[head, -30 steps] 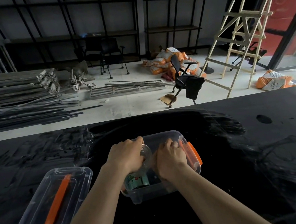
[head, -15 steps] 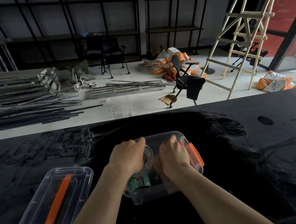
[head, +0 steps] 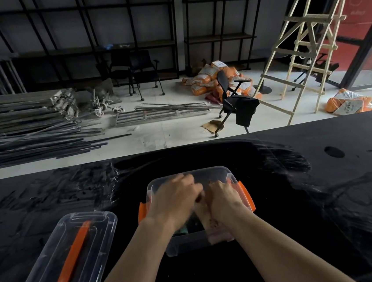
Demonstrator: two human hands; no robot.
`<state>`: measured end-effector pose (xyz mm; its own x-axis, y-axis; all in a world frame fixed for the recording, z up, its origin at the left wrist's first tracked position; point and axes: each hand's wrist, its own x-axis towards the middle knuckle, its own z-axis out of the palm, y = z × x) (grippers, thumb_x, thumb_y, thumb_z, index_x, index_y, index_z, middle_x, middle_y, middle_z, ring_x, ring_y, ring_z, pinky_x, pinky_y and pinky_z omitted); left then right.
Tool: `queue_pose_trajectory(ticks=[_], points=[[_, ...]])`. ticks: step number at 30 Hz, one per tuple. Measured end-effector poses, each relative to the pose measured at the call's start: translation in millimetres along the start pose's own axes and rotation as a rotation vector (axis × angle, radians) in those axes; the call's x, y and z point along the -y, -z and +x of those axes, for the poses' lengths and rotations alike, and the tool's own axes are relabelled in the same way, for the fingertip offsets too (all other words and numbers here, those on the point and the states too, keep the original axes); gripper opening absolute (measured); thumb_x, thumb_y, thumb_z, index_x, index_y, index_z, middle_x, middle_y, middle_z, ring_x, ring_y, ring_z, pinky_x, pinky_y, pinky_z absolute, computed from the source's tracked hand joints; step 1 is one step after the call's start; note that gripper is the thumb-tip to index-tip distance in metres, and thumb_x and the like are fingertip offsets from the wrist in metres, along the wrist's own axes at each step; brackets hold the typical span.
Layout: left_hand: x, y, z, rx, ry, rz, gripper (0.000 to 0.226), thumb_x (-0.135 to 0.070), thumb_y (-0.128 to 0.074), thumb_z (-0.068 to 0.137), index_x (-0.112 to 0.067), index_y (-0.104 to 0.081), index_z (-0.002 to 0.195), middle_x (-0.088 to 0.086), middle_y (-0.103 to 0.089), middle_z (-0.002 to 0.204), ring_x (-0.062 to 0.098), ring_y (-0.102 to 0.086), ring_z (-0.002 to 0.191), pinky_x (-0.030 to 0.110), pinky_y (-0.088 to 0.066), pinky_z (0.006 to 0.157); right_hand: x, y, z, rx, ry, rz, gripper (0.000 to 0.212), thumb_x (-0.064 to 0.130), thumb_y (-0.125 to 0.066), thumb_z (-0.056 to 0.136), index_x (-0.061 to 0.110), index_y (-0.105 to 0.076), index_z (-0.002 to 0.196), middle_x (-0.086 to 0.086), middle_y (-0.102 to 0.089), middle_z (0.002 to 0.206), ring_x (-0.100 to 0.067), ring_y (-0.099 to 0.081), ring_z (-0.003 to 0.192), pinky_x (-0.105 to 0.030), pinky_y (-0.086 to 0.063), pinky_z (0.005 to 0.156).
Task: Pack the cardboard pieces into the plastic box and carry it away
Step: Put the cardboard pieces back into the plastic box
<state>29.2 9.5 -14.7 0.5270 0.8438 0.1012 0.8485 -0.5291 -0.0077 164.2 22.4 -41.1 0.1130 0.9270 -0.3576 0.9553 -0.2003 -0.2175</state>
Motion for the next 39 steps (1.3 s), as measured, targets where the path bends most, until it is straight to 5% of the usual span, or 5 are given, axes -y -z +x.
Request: queue_pose_trajectory(ticks=[6, 11, 15, 20, 39], points=[[-18.1, -17.9, 17.3, 0.437, 0.228, -0.300, 0.025, -0.014, -0.055, 0.092, -0.022, -0.055, 0.068, 0.002, -0.065, 0.075, 0.020, -0.062, 0.069, 0.033, -0.052, 0.069, -0.5, 0.2, 6.4, 0.055, 0.049, -0.057, 0.036, 0.015, -0.060, 0.093, 0.013, -0.063, 0.129, -0.013, -0.063, 0.127, -0.032, -0.062, 0.116, -0.040, -0.053, 0.089], [-24.1, -33.3, 26.9, 0.585, 0.295, -0.564, 0.007, -0.011, -0.056, 0.098, -0.011, -0.063, 0.100, 0.002, -0.063, 0.077, 0.027, -0.067, 0.087, 0.028, -0.048, 0.068, -3.8, -3.9, 5.4, 0.064, 0.067, 0.024, 0.038, 0.011, -0.049, 0.096, 0.012, -0.059, 0.134, -0.014, -0.049, 0.131, -0.037, -0.055, 0.122, -0.040, -0.046, 0.086], [-19.9, -41.9, 28.8, 0.557, 0.321, -0.617, 0.045, -0.026, -0.034, 0.109, -0.006, -0.043, 0.148, 0.020, -0.057, 0.141, 0.032, -0.054, 0.130, 0.036, -0.037, 0.109, -4.4, -4.3, -0.8, 0.053, 0.085, 0.014, 0.042, 0.022, -0.040, 0.103, 0.016, -0.047, 0.144, -0.016, -0.043, 0.138, -0.040, -0.053, 0.125, -0.044, -0.046, 0.097], [-18.1, -42.8, 28.1, 0.556, 0.275, -0.635, 0.043, -0.009, -0.045, 0.105, -0.002, -0.040, 0.147, 0.006, -0.064, 0.109, 0.017, -0.054, 0.100, 0.014, -0.037, 0.066, -4.8, -6.0, 4.7, 0.111, 0.117, -0.062, 0.051, 0.010, -0.056, 0.094, 0.017, -0.046, 0.144, -0.018, -0.043, 0.135, -0.040, -0.054, 0.121, -0.044, -0.050, 0.096], [-26.8, -30.7, 21.5, 0.608, 0.222, -0.584, 0.038, -0.014, -0.044, 0.103, -0.014, -0.054, 0.140, 0.011, -0.063, 0.137, 0.030, -0.059, 0.123, 0.023, -0.035, 0.079, -4.0, -0.5, 7.7, 0.037, -0.101, 0.114, 0.065, 0.014, -0.070, 0.087, 0.006, -0.039, 0.143, -0.017, -0.057, 0.134, -0.038, -0.058, 0.122, -0.044, -0.051, 0.092]])
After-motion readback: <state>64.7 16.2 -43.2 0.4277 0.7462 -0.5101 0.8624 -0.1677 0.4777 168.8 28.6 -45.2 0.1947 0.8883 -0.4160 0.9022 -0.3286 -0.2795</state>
